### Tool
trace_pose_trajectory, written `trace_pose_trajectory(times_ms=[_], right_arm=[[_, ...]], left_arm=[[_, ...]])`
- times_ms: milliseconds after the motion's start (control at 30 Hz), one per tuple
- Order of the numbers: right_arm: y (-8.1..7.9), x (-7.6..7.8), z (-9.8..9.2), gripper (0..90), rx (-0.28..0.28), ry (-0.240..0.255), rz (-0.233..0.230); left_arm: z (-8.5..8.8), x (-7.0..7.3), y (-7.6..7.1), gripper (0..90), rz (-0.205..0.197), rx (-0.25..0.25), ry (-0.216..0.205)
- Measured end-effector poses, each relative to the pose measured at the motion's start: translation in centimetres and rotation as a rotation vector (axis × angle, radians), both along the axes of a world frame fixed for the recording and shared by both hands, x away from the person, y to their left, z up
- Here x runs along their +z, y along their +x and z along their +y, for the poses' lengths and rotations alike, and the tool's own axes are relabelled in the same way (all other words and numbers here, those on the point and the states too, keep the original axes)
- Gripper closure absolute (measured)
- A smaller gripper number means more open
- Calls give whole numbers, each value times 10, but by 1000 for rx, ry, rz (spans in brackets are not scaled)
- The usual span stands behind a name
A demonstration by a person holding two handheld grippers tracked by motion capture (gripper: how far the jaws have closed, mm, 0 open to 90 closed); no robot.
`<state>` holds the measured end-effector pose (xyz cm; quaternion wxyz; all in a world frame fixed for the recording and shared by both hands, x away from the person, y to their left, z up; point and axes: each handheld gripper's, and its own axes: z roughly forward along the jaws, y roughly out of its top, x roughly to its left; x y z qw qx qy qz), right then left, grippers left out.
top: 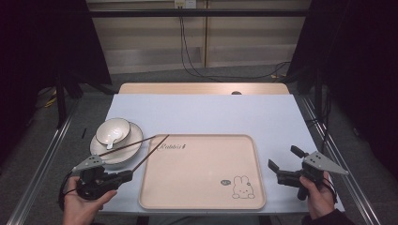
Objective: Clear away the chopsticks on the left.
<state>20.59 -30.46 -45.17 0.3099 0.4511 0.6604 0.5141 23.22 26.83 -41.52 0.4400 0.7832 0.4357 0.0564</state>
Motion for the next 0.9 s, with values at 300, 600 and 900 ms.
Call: trace_pose_trajectory(times_ms=[300,600,900], right_arm=[[0,0,0,0,-1,0,-1],[1,0,0,0,5,-3,-2],[1,0,1,0,4,-2,-3]], left_arm=[[-32,-9,8,845,38,109,6],[-55,-20,14,844,80,180,39],[-62,-34,19,845,133,231,83]])
